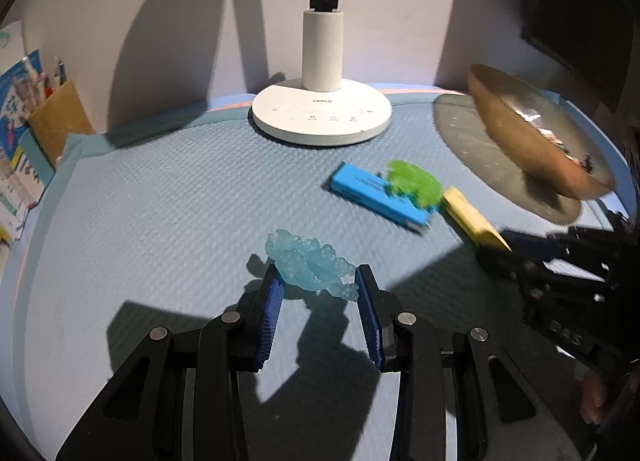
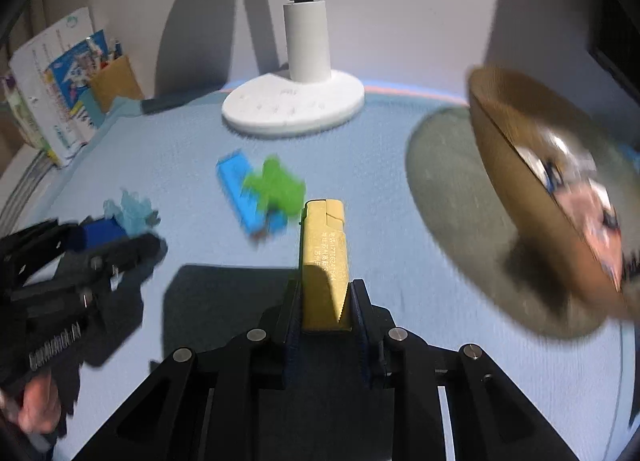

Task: Organize rigid objects
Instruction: 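Grasp the clear blue figure with left tool while right tool grasps the yellow lighter, then carry clear figure with left tool into the amber bowl while right tool drops the yellow lighter there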

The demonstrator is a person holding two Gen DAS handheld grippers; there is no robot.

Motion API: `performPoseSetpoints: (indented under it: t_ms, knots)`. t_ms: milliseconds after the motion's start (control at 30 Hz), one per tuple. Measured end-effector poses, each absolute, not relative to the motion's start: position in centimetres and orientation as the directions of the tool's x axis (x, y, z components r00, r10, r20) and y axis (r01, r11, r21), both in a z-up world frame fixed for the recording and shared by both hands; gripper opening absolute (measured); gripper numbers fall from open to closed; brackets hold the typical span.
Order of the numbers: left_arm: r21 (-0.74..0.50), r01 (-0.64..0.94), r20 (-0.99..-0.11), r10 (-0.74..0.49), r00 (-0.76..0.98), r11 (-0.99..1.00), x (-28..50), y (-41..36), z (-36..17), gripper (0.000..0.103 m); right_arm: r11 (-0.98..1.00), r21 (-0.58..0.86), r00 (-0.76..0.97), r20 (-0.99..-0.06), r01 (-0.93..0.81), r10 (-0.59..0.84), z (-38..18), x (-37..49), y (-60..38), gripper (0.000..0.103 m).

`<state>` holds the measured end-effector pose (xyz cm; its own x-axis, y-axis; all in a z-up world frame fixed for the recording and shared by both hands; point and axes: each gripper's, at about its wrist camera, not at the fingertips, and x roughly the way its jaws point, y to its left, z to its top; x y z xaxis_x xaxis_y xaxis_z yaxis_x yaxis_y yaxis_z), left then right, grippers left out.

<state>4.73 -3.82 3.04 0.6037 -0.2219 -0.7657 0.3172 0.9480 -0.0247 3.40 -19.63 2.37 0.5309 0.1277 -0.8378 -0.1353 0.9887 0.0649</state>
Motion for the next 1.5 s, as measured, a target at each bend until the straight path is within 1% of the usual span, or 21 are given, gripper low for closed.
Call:
performPoseSetpoints:
  t_ms: [233, 300, 333, 367, 400, 500, 533, 667, 733, 833, 933, 1000, 1067, 1100, 1133, 1167, 1267, 1300, 1367, 1433, 1500]
  knots:
    - [-0.071, 0.309, -0.756, -0.253, 0.604, 0.949, -0.2, -3.3, 2.8, 0.034, 0.986, 0.048, 0.503, -0.855, -0.162, 0.124, 2.5, -5.4, -21.5, 0.023]
    - [-0.091, 0.305, -0.757, -0.265, 0.597, 0.948, -1.1, -3.4, 2.6, 0.034, 0.985, 0.028, 0.505, -0.856, -0.172, 0.112, 2.4, -6.4, -21.4, 0.026]
    - [-0.097, 0.303, -0.758, -0.267, 0.595, 0.948, -1.4, -3.5, 2.6, 0.034, 0.985, 0.028, 0.500, -0.859, -0.170, 0.110, 2.5, -6.5, -21.3, 0.032]
    - [-0.099, 0.302, -0.757, -0.269, 0.595, 0.948, -1.8, -3.6, 2.6, 0.034, 0.986, 0.036, 0.493, -0.862, -0.165, 0.114, 2.7, -6.4, -21.3, 0.043]
    - [-0.095, 0.302, -0.754, -0.267, 0.600, 0.948, -2.3, -3.6, 2.7, 0.034, 0.986, 0.043, 0.492, -0.863, -0.159, 0.117, 2.8, -6.3, -21.4, 0.047]
    - [-0.083, 0.299, -0.745, -0.258, 0.615, 0.951, -3.5, -3.2, 3.2, 0.034, 0.988, 0.016, 0.515, -0.852, -0.150, 0.092, 2.6, -5.8, -21.0, 0.048]
    - [-0.081, 0.295, -0.740, -0.256, 0.622, 0.952, -3.9, -3.0, 3.5, 0.034, 0.990, -0.004, 0.518, -0.852, -0.141, 0.070, 2.3, -5.5, -20.7, 0.048]
    - [-0.075, 0.289, -0.734, -0.249, 0.632, 0.954, -4.5, -2.3, 3.8, 0.034, 0.987, -0.045, 0.556, -0.830, -0.154, 0.049, 2.3, -6.1, -18.9, 0.025]
    - [-0.082, 0.290, -0.736, -0.254, 0.628, 0.954, -4.5, -2.5, 3.8, 0.034, 0.978, -0.060, 0.561, -0.826, -0.199, 0.064, 2.4, -6.8, -17.6, 0.024]
    - [-0.084, 0.300, -0.737, -0.262, 0.623, 0.950, -4.5, -3.1, 4.0, 0.034, 0.972, 0.015, 0.541, -0.828, -0.236, 0.144, 2.8, -7.8, -17.2, 0.023]
    - [-0.066, 0.324, -0.731, -0.267, 0.628, 0.944, -4.3, -4.0, 4.8, 0.034, 0.975, 0.060, 0.553, -0.815, -0.212, 0.170, 4.2, -8.2, -18.8, 0.023]
    - [-0.055, 0.341, -0.721, -0.274, 0.637, 0.938, -4.0, -4.7, 5.8, 0.034, 0.981, 0.095, 0.592, -0.786, -0.167, 0.177, 6.3, -8.0, -21.2, 0.022]
    - [-0.056, 0.357, -0.707, -0.290, 0.645, 0.933, -3.5, -5.5, 7.0, 0.034, 0.987, 0.115, 0.636, -0.755, -0.113, 0.161, 8.6, -7.6, -23.8, 0.021]
    - [-0.055, 0.366, -0.697, -0.298, 0.652, 0.929, -3.0, -6.1, 7.8, 0.034, 0.991, 0.113, 0.670, -0.731, -0.065, 0.128, 10.3, -7.3, -25.8, 0.021]
    - [-0.052, 0.377, -0.686, -0.308, 0.660, 0.925, -2.5, -6.9, 8.7, 0.034, 0.993, 0.110, 0.690, -0.716, -0.035, 0.103, 11.4, -7.2, -27.0, 0.018]
    - [-0.049, 0.390, -0.675, -0.319, 0.666, 0.919, -2.1, -7.6, 9.6, 0.034, 0.994, 0.105, 0.715, -0.696, 0.004, 0.070, 12.7, -6.9, -28.7, 0.011]
    - [-0.041, 0.429, -0.642, -0.353, 0.680, 0.902, -0.5, -10.2, 11.9, 0.034, 0.991, 0.087, 0.758, -0.652, 0.102, -0.021, 15.5, -6.1, -32.6, 0.011]
    - [-0.040, 0.444, -0.633, -0.366, 0.682, 0.895, 0.0, -11.1, 12.5, 0.034, 0.989, 0.087, 0.756, -0.654, 0.117, -0.032, 16.2, -5.1, -33.9, 0.011]
    - [-0.036, 0.463, -0.623, -0.382, 0.683, 0.886, 0.8, -12.7, 13.1, 0.034, 0.989, 0.111, 0.745, -0.667, 0.101, -0.001, 16.2, -3.6, -35.2, 0.011]
    - [-0.029, 0.476, -0.626, -0.387, 0.677, 0.879, 1.5, -14.2, 13.2, 0.034, 0.988, 0.136, 0.686, -0.726, 0.071, 0.051, 14.6, -1.7, -35.9, 0.011]
    - [-0.040, 0.496, -0.640, -0.404, 0.654, 0.867, 1.6, -15.1, 12.3, 0.034, 0.984, 0.174, 0.649, -0.754, 0.048, 0.101, 12.7, -1.7, -36.3, 0.011]
